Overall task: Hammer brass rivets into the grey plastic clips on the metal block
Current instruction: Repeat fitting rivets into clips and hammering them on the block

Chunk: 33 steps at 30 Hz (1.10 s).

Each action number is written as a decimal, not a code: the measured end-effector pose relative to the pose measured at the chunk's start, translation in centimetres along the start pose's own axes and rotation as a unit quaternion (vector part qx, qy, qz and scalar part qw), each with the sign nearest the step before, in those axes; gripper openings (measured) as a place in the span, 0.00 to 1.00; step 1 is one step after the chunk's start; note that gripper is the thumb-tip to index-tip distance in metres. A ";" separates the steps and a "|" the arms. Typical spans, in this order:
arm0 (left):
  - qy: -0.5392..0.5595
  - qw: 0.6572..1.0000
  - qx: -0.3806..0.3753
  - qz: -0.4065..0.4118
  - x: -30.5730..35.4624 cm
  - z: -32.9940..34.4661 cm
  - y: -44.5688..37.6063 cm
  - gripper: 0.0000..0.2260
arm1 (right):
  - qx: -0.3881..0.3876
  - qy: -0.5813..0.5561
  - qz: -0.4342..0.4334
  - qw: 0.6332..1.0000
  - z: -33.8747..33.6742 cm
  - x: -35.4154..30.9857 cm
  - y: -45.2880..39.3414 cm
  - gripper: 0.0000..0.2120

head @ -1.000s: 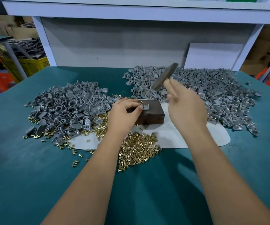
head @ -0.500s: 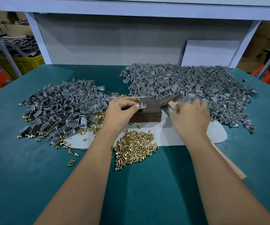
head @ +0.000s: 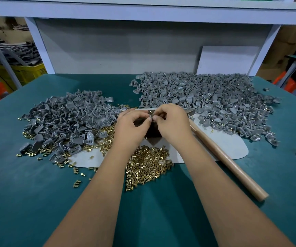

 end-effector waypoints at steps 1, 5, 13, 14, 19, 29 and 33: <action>-0.001 1.000 -0.001 -0.001 0.0 0.0 0.0 0.04 | 0.004 -0.018 0.003 1.000 -0.1 0.1 0.0 0.07; 0.003 1.000 0.002 -0.005 0.0 0.0 0.1 0.05 | 0.033 -0.065 0.007 0.997 0.0 0.3 0.5 0.07; 0.001 1.000 0.013 -0.022 0.0 0.0 0.4 0.04 | 0.055 -0.059 -0.013 0.997 0.3 0.4 0.9 0.04; 0.002 1.000 0.015 -0.024 0.0 0.0 0.4 0.03 | 0.057 -0.057 -0.017 0.997 0.3 0.4 0.9 0.04; 0.008 1.000 0.006 -0.024 0.2 0.1 0.3 0.03 | 0.068 -0.055 -0.044 0.995 0.4 0.2 1.3 0.03; 0.075 0.996 0.016 -0.035 0.1 -0.3 0.5 0.01 | 0.137 -0.044 -0.025 0.989 -2.2 1.3 2.8 0.09; 0.060 0.998 0.010 -0.008 0.4 -0.1 0.5 0.02 | 0.073 0.013 -0.062 0.995 -0.4 0.1 2.9 0.09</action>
Point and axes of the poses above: each hand's wrist, its own y-axis away from the middle knuckle, its own z-axis out of the palm, x = y × z, the point moved 6 cm from there along -y, towards the middle knuckle, and after that the axes turned 14 degrees about -x, right-handed, at the moved point
